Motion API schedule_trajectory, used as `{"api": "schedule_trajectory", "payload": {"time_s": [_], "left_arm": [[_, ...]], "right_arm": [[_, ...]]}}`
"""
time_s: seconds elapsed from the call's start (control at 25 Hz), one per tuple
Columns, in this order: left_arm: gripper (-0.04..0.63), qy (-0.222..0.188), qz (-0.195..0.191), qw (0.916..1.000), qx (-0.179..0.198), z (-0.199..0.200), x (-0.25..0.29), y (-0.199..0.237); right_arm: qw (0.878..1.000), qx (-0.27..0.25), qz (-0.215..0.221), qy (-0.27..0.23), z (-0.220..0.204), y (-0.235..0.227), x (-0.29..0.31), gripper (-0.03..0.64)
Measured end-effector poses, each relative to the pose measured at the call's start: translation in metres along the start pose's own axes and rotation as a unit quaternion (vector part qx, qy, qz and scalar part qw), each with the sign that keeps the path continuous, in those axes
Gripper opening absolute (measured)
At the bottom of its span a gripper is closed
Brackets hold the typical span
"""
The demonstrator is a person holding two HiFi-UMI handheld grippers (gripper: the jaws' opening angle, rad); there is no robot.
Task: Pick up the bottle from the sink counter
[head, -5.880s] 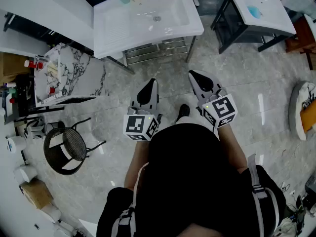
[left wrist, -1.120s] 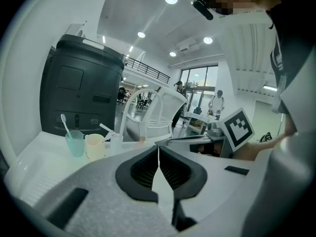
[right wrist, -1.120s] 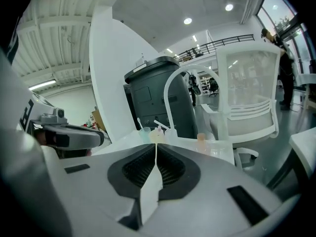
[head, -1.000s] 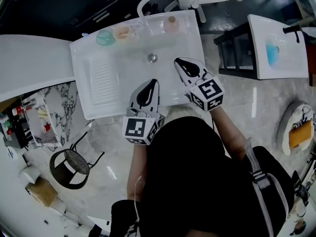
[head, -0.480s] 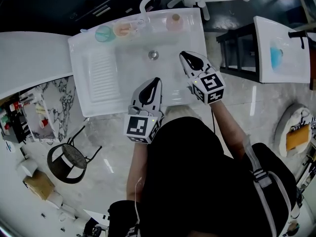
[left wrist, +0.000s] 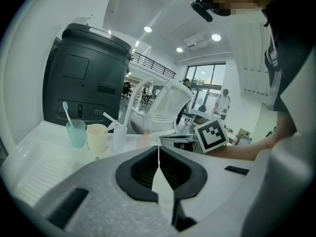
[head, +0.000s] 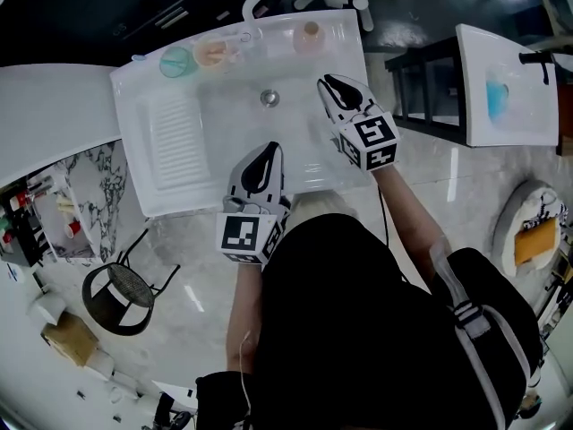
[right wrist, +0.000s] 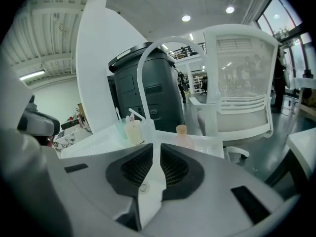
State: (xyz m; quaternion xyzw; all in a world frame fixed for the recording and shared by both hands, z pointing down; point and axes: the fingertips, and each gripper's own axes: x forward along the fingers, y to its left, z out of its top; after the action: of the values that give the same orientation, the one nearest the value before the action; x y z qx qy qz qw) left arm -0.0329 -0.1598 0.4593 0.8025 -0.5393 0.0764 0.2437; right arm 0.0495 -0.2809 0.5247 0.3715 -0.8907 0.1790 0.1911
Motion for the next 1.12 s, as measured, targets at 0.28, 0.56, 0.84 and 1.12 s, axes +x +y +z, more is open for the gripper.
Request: {"api": "schedule_trajectory", "payload": {"time_s": [0.28, 0.56, 0.84, 1.12], "left_arm": [[0.020, 0.006, -0.007, 1.0000, 0.001, 0.000, 0.009, 0.000], [0.020, 0.014, -0.010, 0.9998, -0.005, -0.006, 0.013, -0.006], [0.020, 0.015, -0.010, 0.9998, -0.012, -0.011, 0.016, -0.009], [0.020, 0.015, -0.010, 0.9997, -0.019, -0.013, 0.020, -0.011]], "right_arm": [[1.000, -0.003, -0.013, -0.005, 0.002, -0.010, 0.015, 0.057], [1.000, -0.001, -0.019, -0.009, 0.002, -0.017, 0.029, 0.084], [1.000, 0.000, -0.023, -0.016, 0.004, -0.027, 0.045, 0.100], [0.999, -0.009, -0.039, -0.013, 0.004, -0.044, 0.063, 0.124]]}}
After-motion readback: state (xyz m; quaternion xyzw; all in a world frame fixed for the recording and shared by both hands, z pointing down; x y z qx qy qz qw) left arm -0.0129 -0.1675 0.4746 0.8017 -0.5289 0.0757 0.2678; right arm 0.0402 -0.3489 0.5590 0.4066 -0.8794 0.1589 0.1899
